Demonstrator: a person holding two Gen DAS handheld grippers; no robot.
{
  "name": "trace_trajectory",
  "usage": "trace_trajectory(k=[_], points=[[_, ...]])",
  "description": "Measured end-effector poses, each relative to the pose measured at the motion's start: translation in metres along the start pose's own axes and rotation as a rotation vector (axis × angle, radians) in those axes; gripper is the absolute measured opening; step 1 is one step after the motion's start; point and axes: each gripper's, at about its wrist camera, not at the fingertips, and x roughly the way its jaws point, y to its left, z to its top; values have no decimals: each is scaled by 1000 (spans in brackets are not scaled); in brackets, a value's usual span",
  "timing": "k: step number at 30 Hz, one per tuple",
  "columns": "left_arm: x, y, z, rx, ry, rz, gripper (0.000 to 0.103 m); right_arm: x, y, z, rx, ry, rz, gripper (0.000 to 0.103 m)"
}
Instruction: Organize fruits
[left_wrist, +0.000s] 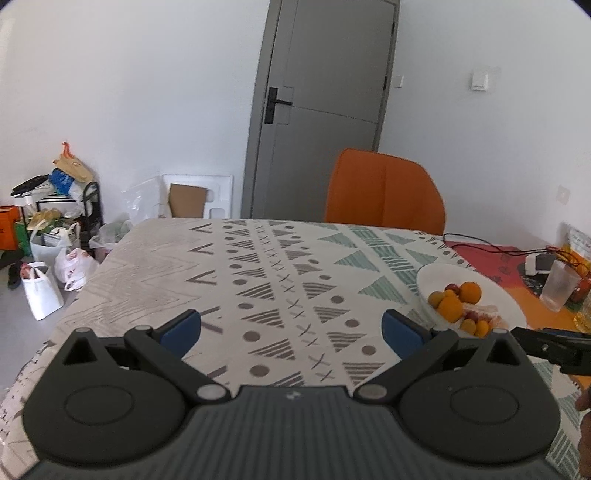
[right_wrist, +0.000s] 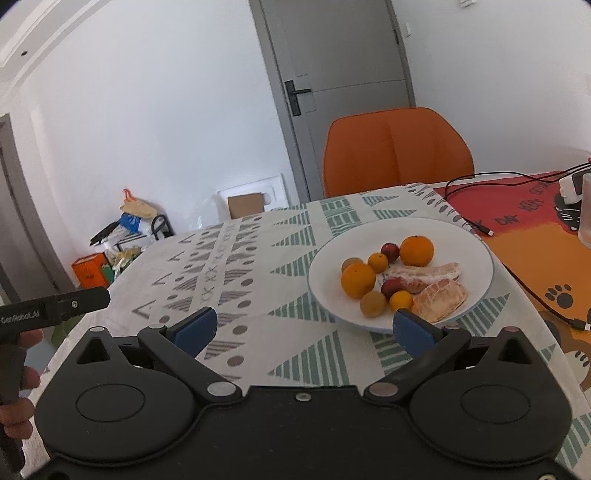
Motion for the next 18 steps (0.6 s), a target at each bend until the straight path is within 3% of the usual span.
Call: trace_trajectory(k=[18], points=[[-8, 7, -16, 38, 47, 34, 103, -4, 12, -10, -33, 39, 22, 103]])
